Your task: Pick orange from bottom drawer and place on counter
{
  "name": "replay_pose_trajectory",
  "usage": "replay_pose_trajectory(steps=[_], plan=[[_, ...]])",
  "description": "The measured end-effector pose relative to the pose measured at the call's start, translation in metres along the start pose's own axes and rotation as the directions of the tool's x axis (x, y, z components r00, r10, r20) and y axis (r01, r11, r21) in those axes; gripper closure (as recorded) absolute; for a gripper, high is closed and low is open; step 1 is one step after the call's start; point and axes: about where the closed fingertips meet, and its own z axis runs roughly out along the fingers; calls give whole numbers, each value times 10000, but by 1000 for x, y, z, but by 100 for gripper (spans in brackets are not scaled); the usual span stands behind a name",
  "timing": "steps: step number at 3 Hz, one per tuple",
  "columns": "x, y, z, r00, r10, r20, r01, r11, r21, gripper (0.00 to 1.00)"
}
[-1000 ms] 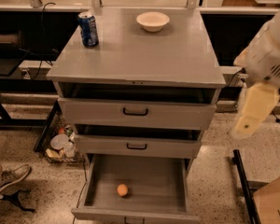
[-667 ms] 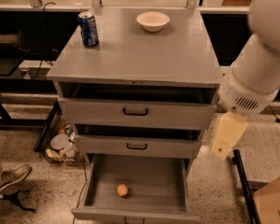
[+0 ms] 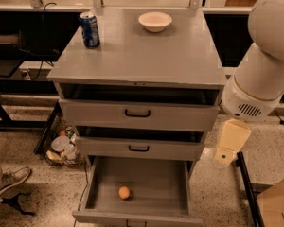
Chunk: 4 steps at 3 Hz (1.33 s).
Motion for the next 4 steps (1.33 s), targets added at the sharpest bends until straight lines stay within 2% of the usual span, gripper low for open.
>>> replay_pose_trajectory(steps=[1,2,3,4], plan=[[-6,6,32,9987,502,-51,-504,9968,-629,0],[-29,27,108,9920,1246,-208,-1263,9737,-1895,0],[-53,54,187,9690,2461,-198,-2403,9219,-3040,0],[-77,75,255,9246,3809,-50,-3520,8493,-3935,0]])
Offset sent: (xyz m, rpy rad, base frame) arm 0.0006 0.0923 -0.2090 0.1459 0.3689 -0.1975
